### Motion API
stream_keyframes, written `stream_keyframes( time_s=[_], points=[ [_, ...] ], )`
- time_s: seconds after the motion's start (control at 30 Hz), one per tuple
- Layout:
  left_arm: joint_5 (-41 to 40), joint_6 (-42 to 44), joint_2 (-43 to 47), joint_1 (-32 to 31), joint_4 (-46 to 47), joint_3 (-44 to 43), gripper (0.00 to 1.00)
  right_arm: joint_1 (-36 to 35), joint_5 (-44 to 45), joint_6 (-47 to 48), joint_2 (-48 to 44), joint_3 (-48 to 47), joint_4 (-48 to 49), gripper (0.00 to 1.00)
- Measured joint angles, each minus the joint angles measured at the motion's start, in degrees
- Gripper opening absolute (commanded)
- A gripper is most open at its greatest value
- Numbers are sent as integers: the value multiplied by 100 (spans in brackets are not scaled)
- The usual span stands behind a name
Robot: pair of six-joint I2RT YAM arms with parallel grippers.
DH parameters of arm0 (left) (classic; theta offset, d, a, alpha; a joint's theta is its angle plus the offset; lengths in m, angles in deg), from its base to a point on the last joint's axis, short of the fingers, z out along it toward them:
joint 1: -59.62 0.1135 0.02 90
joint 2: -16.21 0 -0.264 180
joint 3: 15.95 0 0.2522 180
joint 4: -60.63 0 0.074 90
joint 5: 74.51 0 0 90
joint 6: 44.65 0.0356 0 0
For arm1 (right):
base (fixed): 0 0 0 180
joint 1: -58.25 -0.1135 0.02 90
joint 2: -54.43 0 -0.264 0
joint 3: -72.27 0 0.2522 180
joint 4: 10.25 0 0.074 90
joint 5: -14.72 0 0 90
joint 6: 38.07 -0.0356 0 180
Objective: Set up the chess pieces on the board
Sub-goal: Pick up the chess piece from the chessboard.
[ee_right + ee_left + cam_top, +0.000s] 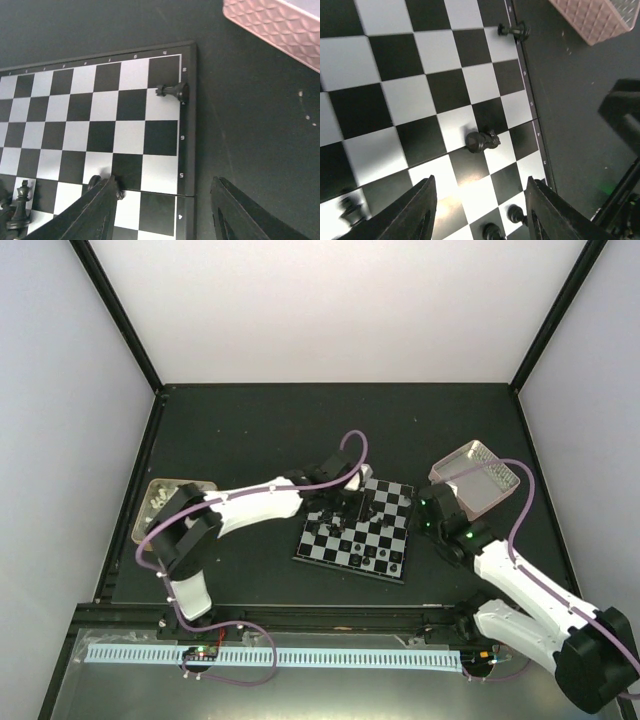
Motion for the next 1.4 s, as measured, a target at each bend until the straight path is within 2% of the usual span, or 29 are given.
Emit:
stream_keyframes(
  time_s=[0.17, 0.43, 0.77, 1.1, 1.4],
  points=[
    [-7, -46, -662, -247, -87, -326, 44, 50, 101, -188, -260, 166, 2, 52],
    [-7, -155, -1211, -361, -125, -645, 40, 52, 76, -205, -245, 195, 35, 52],
    [-122, -173, -1451, -361, -131, -866, 32, 52, -26, -129, -122, 234, 133, 51],
    [-234, -173, -1517, -361, -144, -885, 16, 52, -166, -83, 33, 234, 249, 52],
    [-249, -153, -1488, -361, -66, -872, 7, 315, -1419, -7, 323, 621, 1025, 52]
  ],
)
